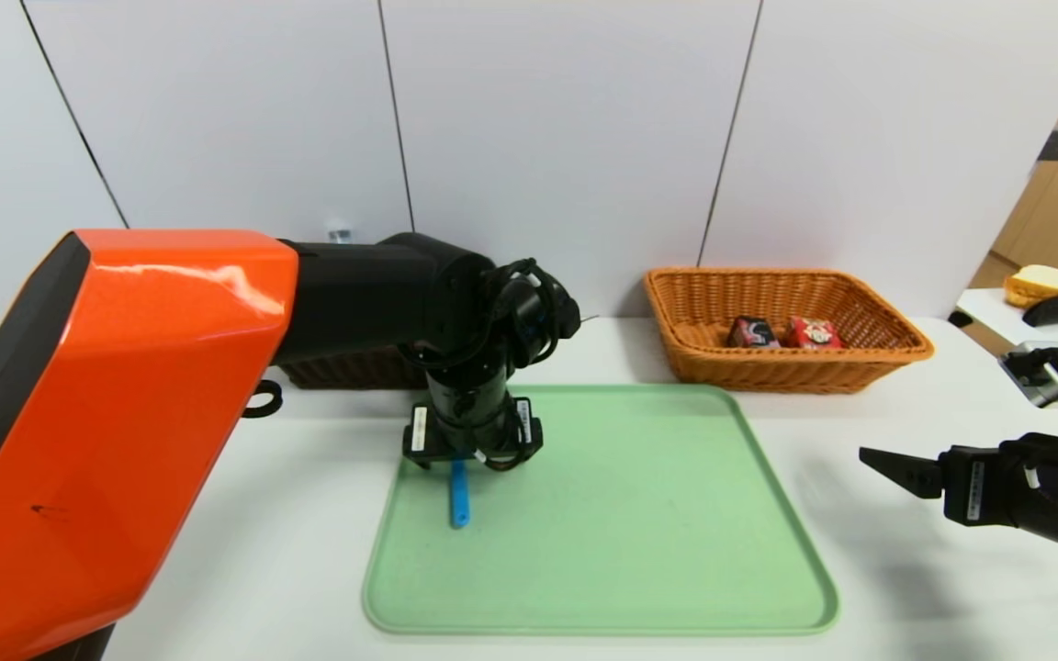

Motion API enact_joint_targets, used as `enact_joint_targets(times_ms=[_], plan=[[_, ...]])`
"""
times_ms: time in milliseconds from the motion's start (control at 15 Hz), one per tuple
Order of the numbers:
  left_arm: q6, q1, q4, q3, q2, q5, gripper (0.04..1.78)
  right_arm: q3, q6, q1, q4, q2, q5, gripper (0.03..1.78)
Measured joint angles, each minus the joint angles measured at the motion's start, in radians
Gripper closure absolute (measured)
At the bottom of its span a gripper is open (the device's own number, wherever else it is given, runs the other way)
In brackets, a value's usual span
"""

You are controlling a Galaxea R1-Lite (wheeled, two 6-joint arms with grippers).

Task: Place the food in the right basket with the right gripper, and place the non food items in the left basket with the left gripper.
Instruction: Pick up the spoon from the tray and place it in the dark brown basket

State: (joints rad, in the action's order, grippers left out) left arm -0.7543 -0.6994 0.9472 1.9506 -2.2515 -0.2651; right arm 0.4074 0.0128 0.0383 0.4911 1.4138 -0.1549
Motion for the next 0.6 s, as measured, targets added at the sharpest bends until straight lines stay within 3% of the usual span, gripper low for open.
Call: enact_joint_targets(times_ms=[133,200,400,600], plan=[[0.0,0.001,0.001,0.0,-0.002,-0.001,0.13,-0.003,0.0,0.0,0.0,0.0,0.0,0.11],[0.0,0.001,0.004,-0.001,-0.001,0.0,0.23,-0.004,0.0,0.0,0.0,0.0,0.0,0.11],[0.001,0.0,0.015,-0.002,0.008,0.007,0.69,-0.004,0.0,0.0,0.001,-0.001,0.0,0.11],[0.0,0.0,0.02,-0.005,0.013,0.011,1.01,-0.008,-0.001,0.0,0.0,-0.005,0.001,0.11]])
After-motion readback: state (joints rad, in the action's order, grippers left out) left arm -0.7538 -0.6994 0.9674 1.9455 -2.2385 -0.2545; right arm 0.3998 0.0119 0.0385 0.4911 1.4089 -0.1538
